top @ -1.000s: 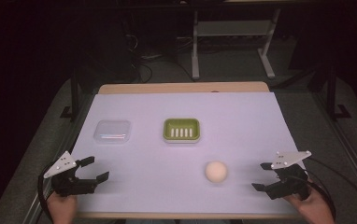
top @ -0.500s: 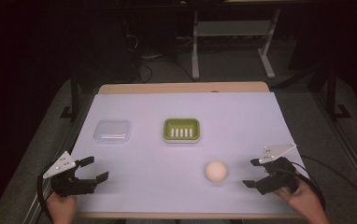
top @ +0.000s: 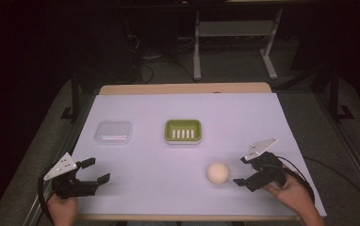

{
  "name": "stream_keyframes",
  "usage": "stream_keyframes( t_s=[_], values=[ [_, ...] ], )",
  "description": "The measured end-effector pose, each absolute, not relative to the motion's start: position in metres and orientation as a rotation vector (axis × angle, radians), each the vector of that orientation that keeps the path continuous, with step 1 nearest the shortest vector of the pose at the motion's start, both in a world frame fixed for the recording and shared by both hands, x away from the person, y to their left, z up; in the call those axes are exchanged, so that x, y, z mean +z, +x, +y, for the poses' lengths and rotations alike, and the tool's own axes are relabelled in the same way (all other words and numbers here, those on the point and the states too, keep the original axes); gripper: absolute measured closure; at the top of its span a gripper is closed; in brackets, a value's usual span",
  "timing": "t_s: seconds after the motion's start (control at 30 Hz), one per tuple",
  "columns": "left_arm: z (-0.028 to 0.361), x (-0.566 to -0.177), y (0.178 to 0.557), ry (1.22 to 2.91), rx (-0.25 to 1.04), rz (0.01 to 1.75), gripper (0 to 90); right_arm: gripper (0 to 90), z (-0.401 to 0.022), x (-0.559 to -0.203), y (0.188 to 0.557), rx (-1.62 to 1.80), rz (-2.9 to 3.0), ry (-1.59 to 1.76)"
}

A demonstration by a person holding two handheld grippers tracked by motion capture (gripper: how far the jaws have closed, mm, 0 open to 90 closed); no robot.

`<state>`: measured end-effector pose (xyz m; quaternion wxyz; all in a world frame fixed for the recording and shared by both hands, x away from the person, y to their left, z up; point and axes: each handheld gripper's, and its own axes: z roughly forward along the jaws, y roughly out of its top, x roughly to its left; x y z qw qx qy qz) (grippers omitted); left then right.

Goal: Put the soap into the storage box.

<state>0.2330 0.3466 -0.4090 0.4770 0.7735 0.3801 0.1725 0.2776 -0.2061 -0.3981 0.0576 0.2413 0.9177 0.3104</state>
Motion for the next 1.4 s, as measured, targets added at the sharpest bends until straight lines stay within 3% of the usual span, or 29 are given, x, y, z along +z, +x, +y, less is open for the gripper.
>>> stream_keyframes(
  t_s=[1.4],
  values=[
    [0.35,-0.409,0.233,1.88,0.43,0.934,13.2,14.8,-0.14,-0.414,0.305,0.74,2.922,0.64]
  ],
)
